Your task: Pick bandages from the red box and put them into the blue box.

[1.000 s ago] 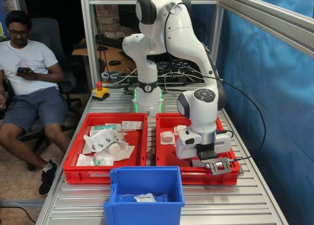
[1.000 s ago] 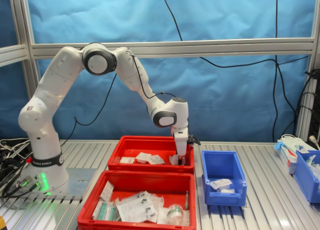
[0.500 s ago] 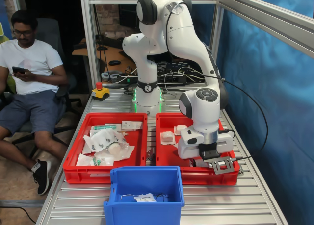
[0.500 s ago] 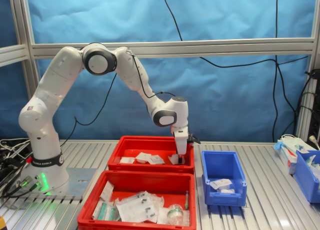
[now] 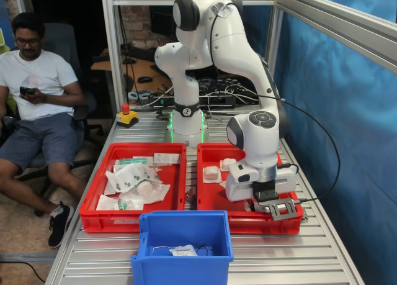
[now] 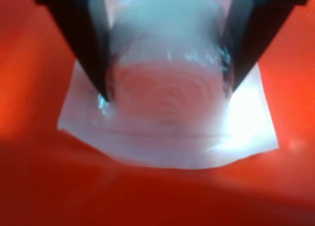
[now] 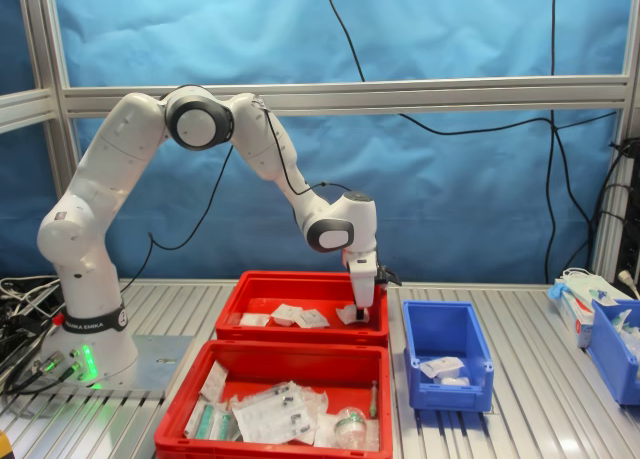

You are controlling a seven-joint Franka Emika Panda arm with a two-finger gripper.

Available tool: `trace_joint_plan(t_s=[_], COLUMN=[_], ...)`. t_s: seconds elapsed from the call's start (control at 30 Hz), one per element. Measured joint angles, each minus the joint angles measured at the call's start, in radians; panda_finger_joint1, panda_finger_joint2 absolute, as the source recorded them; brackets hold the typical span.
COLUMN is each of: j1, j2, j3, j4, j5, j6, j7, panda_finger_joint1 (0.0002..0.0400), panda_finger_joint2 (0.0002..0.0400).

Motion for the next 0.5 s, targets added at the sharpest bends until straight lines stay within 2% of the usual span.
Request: trace_joint_plan(t_s=[0.03,0.1,0.13,0.3,0.33,0.43,0.47,0.5], j1=[0.000,0.000,0.000,0.001,0.001,0.001,0.001,0.001], j2=[0.000,0.000,0.000,0.000,0.000,0.000,0.000,0.000], j3=[0.000,0.000,0.000,0.000,0.000,0.000,0.000,0.000], j4=[0.002,0.003,0.004,0.006,0.007,0.007,0.007,0.007], j5=[0.000,0.000,0.000,0.000,0.000,0.000,0.000,0.000], j6=[0.000,0.000,0.000,0.000,0.000,0.000,0.000,0.000], j7=[0.000,0.000,0.000,0.000,0.000,0.000,0.000,0.000], panda_finger_joint1=[0.0193,0.0193,0.0143,0.0143,0.0093,0.0093,0.0058,0.0058], panda_finger_joint2=[0.0193,0.0193,0.0143,0.0143,0.0093,0.0093,0.0058,0.0058])
